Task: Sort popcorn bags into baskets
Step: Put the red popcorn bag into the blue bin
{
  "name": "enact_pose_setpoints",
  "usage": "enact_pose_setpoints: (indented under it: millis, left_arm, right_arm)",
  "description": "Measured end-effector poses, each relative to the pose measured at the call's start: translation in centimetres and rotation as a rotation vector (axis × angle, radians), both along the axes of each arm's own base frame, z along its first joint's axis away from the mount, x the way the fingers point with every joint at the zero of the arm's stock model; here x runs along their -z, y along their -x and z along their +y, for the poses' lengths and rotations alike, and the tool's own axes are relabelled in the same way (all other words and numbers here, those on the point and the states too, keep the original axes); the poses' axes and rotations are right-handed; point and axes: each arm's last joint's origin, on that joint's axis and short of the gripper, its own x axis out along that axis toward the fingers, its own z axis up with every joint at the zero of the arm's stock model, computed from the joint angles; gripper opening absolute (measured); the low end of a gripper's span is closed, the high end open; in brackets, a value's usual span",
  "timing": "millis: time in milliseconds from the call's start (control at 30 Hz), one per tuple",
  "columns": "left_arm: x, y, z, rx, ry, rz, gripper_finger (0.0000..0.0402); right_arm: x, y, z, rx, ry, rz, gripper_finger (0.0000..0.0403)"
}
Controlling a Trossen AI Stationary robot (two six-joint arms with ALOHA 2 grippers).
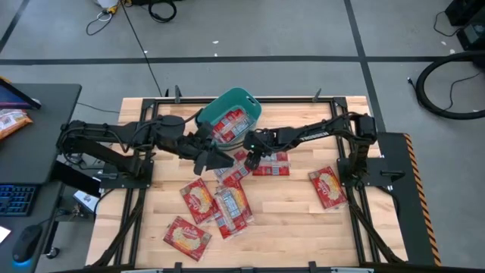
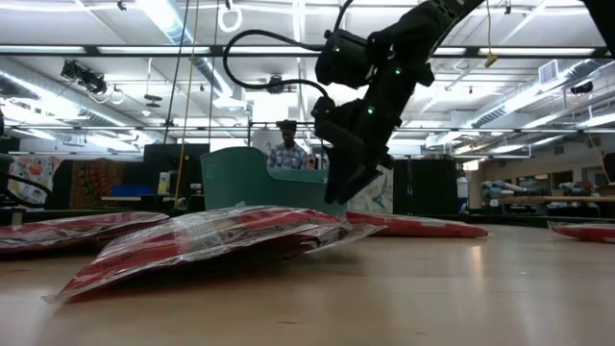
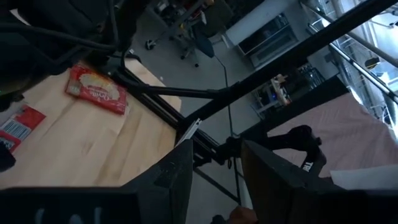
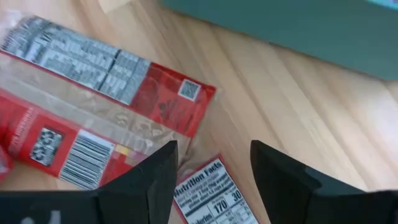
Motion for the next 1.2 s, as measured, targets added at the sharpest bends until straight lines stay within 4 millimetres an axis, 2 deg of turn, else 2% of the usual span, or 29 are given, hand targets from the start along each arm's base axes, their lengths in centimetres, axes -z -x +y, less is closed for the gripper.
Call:
enact_pose_setpoints:
  millis: [433, 567, 733, 800, 867, 1033, 1200]
  left_arm:
    - [0.1, 0.0, 0.0, 0.002, -0.01, 0.013, 0.0141]
    - [0.1, 0.0, 0.0, 0.006, -0.034, 0.008, 0.0141]
    - [0.2, 0.0, 0.0, 0.006, -0.037, 0.008, 0.0141]
    - [0.2, 0.0, 0.0, 0.007, -0.037, 0.007, 0.0141]
    - [0.2, 0.0, 0.0, 0.006, -0.037, 0.007, 0.0141]
    - [0.2, 0.0, 0.0, 0.006, -0.037, 0.009, 0.0141]
    - [0.1, 0.0, 0.0, 0.006, -0.037, 0.007, 0.0141]
  right_arm:
    - [2.4, 1.6, 0.2, 0.032, -0.025, 0.041, 0.0194]
    - [3.4, 2.2, 0.3, 0.023, -0.023, 0.057, 0.0153]
    - [3.8, 2.7, 0.4, -0.025, 0.003, 0.069, 0.0066]
    - [3.8, 2.7, 0.3, -0.057, 0.016, 0.081, 0.0027]
    - [3.7, 2.6, 0.3, -0.092, 0.008, 0.086, 0.0009]
    - [2.8, 1.9, 0.3, -0.156, 0.004, 0.085, 0.0011]
    - [0.5, 1.0, 0.2, -0.214, 0.033, 0.079, 0.0006]
